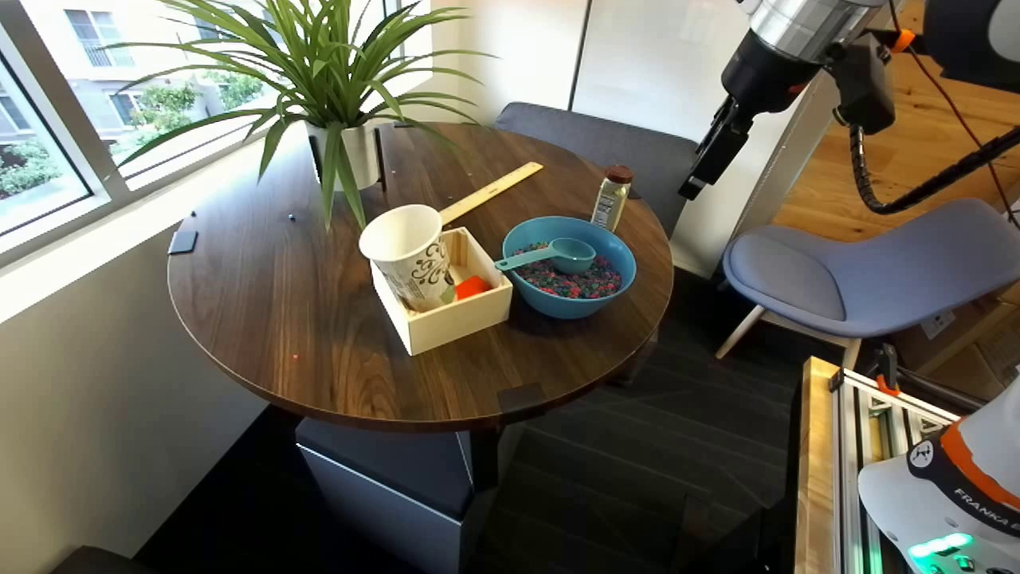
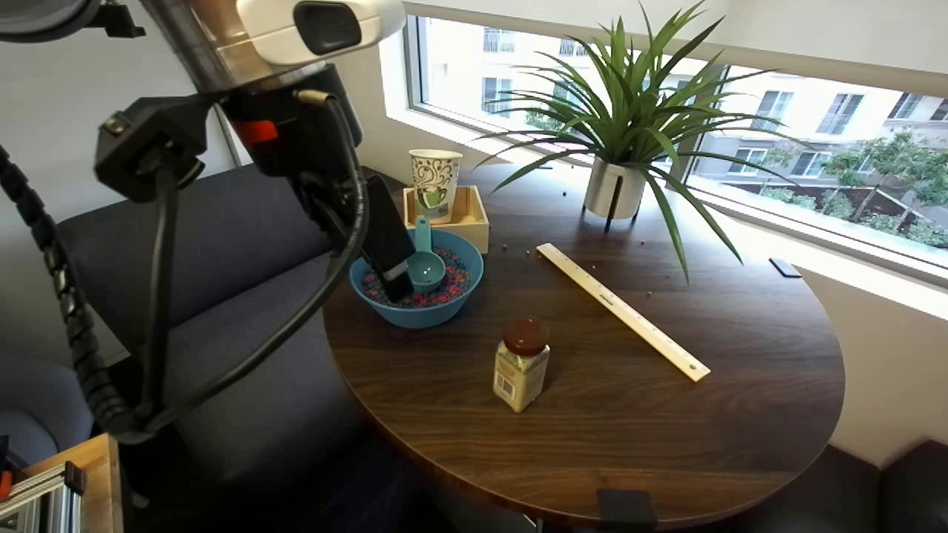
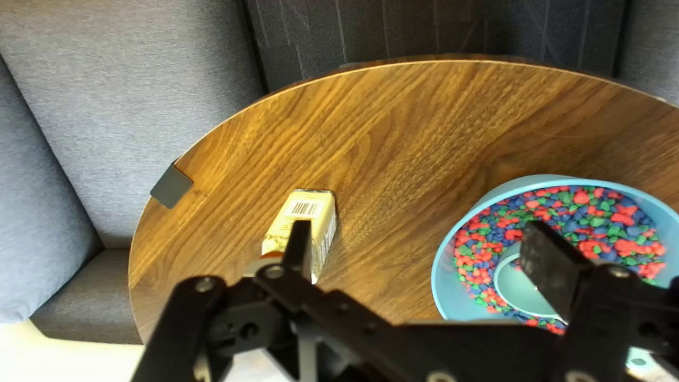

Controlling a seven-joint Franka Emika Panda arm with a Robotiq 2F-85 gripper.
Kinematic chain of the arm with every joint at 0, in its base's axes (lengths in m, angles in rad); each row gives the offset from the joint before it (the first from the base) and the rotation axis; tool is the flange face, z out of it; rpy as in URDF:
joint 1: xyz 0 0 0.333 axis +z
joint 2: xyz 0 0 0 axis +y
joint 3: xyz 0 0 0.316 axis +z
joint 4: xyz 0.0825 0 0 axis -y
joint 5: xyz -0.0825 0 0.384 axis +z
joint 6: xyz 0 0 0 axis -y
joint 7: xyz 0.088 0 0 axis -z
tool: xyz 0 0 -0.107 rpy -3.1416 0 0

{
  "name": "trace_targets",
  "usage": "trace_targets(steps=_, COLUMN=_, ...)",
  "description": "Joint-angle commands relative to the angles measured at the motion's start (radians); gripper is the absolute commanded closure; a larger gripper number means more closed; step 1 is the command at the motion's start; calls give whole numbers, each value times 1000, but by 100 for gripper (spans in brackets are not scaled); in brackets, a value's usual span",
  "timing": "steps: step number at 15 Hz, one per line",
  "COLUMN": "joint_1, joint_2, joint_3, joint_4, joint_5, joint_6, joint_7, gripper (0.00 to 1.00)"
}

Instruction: Pick up the paper cup and put it on the table

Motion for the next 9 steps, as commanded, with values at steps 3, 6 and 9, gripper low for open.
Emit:
trace_targets(steps=3, joint_1=9, joint_2=1, joint_3=-7, joint_4=2, joint_5=-4, joint_6=-2, joint_7=4, gripper=0)
trace_targets(steps=6, joint_1=14, joint_2=18, joint_3=1, joint_4=24, joint_5=-7, joint_6=0, joint_7=2, gripper=0)
trace_targets(steps=9, joint_1=44, joint_2=48, joint_3=8, joint_4=100, joint_5=14, joint_6=2, joint_7=-15, gripper=0)
